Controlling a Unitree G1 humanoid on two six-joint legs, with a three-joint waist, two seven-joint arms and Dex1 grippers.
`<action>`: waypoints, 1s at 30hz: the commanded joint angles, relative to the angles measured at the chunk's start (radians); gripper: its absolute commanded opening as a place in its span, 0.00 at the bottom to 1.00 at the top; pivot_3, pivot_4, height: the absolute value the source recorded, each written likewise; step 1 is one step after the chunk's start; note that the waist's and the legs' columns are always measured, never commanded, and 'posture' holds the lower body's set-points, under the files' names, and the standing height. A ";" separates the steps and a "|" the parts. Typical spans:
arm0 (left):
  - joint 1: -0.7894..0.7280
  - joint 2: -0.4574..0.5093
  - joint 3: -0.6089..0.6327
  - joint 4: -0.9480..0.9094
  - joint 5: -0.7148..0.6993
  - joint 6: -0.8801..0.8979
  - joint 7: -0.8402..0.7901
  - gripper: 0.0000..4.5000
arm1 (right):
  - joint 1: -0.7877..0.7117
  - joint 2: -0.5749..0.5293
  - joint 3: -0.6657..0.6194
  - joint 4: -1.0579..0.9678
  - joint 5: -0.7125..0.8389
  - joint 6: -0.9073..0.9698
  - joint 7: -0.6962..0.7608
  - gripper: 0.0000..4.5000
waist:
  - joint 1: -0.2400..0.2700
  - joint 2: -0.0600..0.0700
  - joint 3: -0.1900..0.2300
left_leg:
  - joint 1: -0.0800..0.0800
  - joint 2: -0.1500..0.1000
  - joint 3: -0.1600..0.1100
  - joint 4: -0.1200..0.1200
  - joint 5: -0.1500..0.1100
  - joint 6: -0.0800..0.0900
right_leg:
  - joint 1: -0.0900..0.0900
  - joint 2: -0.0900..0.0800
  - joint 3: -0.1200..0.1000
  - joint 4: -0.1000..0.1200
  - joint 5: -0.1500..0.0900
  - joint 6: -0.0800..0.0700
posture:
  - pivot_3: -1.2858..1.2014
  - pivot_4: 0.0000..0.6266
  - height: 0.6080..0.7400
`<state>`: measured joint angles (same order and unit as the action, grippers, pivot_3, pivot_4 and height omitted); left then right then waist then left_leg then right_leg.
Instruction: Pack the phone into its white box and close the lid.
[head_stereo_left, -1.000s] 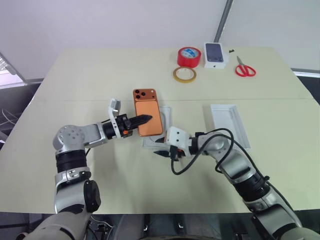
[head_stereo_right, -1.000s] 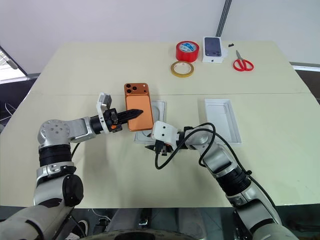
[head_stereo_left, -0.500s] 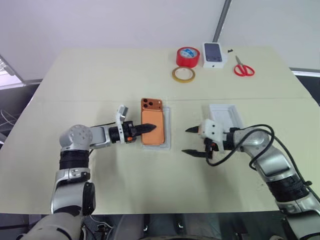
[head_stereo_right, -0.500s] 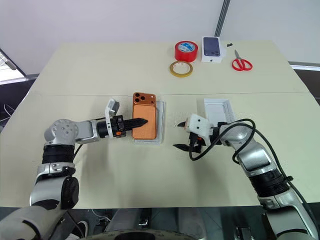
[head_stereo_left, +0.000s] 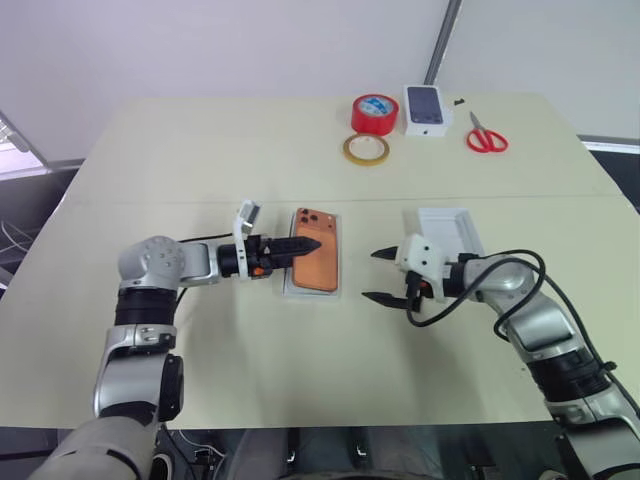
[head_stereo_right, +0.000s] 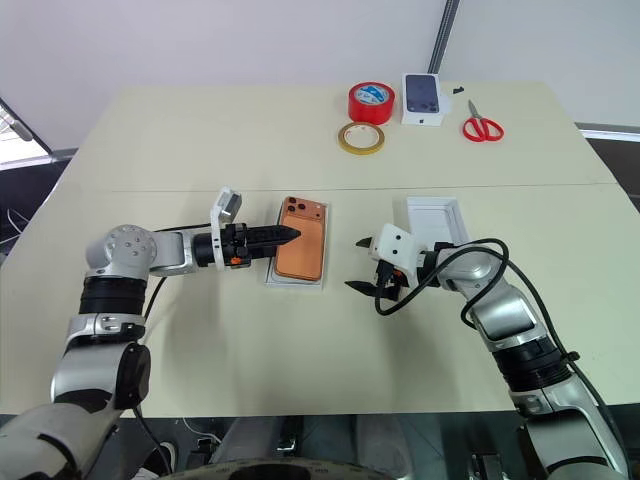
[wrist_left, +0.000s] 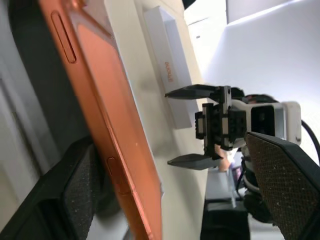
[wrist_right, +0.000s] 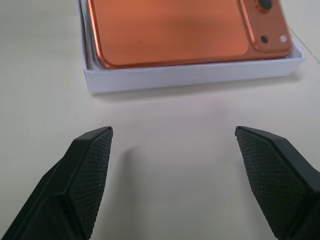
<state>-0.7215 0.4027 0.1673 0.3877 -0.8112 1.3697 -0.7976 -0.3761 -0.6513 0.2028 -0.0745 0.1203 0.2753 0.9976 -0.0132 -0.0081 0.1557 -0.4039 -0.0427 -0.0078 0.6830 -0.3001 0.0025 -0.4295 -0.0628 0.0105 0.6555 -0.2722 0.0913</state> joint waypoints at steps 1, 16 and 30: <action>-0.020 0.033 -0.016 -0.074 -0.001 0.021 -0.002 1.00 | -0.032 0.010 -0.005 0.000 -0.007 -0.029 -0.007 0.91 | 0.001 0.000 0.000 | 0.000 0.000 0.000 0.000 0.000 0.000 | 0.000 0.000 0.000 0.000 0.000 0.000 | 0.52 0.24 1.00; -0.018 0.128 -0.031 -0.094 0.162 -0.289 0.043 0.94 | -0.076 0.069 -0.005 0.073 -0.020 -0.041 -0.052 0.86 | 0.002 0.000 0.000 | 0.000 0.000 0.000 0.000 0.000 0.000 | 0.000 0.000 0.000 0.000 0.000 0.000 | 0.52 0.24 1.00; 0.144 0.022 -0.345 -0.153 0.441 -0.628 -0.045 0.04 | -0.136 0.137 0.086 0.170 -0.164 -0.131 -0.132 0.00 | 0.010 0.001 -0.001 | -0.001 0.000 0.000 0.001 0.000 0.001 | 0.000 0.000 0.000 0.000 0.000 0.000 | 0.52 0.24 1.00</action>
<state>-0.5855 0.4452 -0.1151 0.2520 -0.3765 0.7159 -0.8173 -0.4930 -0.5235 0.2899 0.1204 -0.0387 0.1636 0.8689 -0.0033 -0.0076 0.1551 -0.4046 -0.0430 -0.0076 0.6837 -0.3004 0.0035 -0.4293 -0.0631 0.0104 0.6556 -0.2722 0.0912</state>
